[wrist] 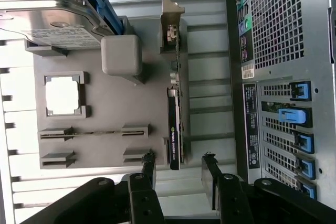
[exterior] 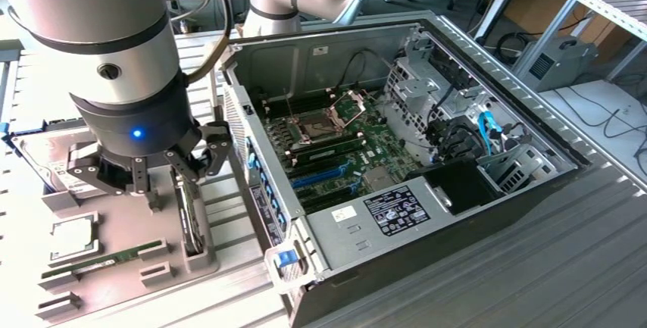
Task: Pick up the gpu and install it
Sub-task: 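Pick up the gpu and move the gpu toward the slot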
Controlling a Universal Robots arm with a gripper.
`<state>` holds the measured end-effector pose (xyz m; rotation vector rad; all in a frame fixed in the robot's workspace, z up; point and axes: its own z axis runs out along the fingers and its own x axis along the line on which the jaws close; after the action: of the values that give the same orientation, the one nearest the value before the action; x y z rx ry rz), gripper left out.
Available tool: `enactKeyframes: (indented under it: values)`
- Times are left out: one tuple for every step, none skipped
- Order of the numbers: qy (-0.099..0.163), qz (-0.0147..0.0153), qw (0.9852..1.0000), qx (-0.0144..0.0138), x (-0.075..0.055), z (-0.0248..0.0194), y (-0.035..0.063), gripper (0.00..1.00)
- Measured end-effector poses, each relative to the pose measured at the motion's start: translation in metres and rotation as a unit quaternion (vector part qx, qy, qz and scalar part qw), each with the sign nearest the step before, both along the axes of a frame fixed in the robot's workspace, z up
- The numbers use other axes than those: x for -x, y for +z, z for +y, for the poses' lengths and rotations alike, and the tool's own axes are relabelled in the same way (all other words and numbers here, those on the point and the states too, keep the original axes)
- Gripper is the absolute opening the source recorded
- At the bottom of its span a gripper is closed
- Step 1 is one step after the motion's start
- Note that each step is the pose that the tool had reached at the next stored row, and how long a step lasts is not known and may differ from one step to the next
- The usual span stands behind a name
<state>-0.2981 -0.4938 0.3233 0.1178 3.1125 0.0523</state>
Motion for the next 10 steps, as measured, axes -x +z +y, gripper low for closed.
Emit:
enactKeyframes:
  values:
    - [0.000, 0.0000, 1.0000, 0.0000, 0.0000, 0.0000, -0.0003, 0.48]
    - [0.000, 0.0000, 1.0000, 0.0000, 0.0000, 0.0000, -0.0007, 0.48]
    - [0.000, 0.0000, 1.0000, 0.0000, 0.0000, 0.0000, -0.0010, 0.48]
    - [0.000, 0.0000, 1.0000, 0.0000, 0.0000, 0.0000, -0.0012, 0.48]
    - [0.000, 0.0000, 1.0000, 0.0000, 0.0000, 0.0000, -0.0015, 0.48]
    - [0.000, 0.0000, 1.0000, 0.0000, 0.0000, 0.0000, -0.0019, 0.48]
    - [0.000, 0.0000, 1.0000, 0.0000, 0.0000, 0.0000, -0.0021, 0.48]
    - [0.000, 0.0000, 1.0000, 0.0000, 0.0000, 0.0000, -0.0025, 0.48]
    - [0.000, 0.0000, 1.0000, 0.0000, 0.0000, 0.0000, -0.0027, 0.48]
    - [0.000, 0.0000, 1.0000, 0.0000, 0.0000, 0.0000, -0.0030, 0.48]
